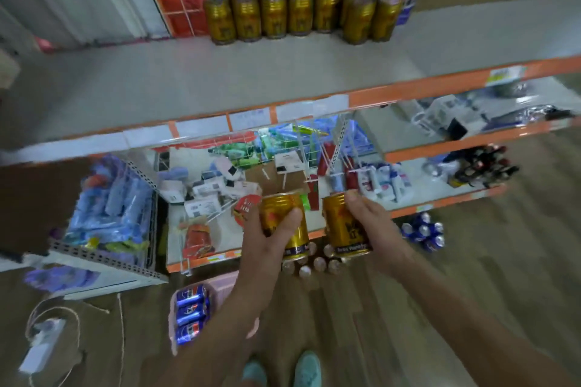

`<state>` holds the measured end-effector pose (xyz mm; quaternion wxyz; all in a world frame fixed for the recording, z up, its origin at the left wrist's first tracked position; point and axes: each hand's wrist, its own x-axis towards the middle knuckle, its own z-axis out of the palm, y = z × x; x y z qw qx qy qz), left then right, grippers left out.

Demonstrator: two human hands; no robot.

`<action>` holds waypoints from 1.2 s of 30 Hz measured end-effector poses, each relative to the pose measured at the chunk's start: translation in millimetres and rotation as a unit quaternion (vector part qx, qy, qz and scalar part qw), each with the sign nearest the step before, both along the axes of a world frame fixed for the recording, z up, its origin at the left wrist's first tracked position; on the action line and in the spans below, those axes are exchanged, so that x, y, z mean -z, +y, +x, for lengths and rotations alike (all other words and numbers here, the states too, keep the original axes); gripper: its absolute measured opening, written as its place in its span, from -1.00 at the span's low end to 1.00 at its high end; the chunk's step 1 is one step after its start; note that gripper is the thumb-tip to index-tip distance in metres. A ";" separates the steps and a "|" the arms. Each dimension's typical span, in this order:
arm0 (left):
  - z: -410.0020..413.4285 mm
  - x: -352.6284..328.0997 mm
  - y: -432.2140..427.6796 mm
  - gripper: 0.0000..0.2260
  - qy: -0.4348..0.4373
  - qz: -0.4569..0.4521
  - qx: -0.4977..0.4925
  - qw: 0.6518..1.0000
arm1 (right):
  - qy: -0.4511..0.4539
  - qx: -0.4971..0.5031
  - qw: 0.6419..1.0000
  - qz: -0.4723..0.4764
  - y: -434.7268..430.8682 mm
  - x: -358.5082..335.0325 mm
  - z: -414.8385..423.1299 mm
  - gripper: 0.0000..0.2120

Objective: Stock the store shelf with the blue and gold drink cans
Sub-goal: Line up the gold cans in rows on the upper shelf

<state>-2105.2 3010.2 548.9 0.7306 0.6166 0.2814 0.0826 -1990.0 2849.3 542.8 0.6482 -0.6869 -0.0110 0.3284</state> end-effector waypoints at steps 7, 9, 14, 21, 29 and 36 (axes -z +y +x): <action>62.4 -63.2 -3.5 -0.55 -0.049 0.040 0.007 0.998 | -0.060 -0.015 0.998 0.028 -5.3 -64.9 46.5 -0.44; 83.3 -76.2 3.6 -0.48 -0.058 0.053 0.002 0.997 | -0.073 -0.011 0.997 0.027 -0.9 -78.4 64.0 -0.41; 136.8 -102.2 25.8 -0.58 -0.089 0.077 -0.009 0.993 | -0.123 -0.018 0.992 0.014 13.6 -112.3 111.6 -0.53; 204.2 -107.5 50.8 -0.66 -0.099 0.096 0.000 0.990 | -0.132 0.007 0.991 0.021 37.0 -125.9 183.9 -0.53; 271.0 -91.4 64.7 -0.52 -0.072 0.113 0.004 0.991 | -0.150 -0.011 0.988 0.016 53.1 -118.8 255.3 -0.49; 330.7 -71.6 60.1 -0.45 -0.064 0.114 -0.049 0.990 | -0.166 -0.073 0.983 0.032 65.3 -100.3 331.3 -0.70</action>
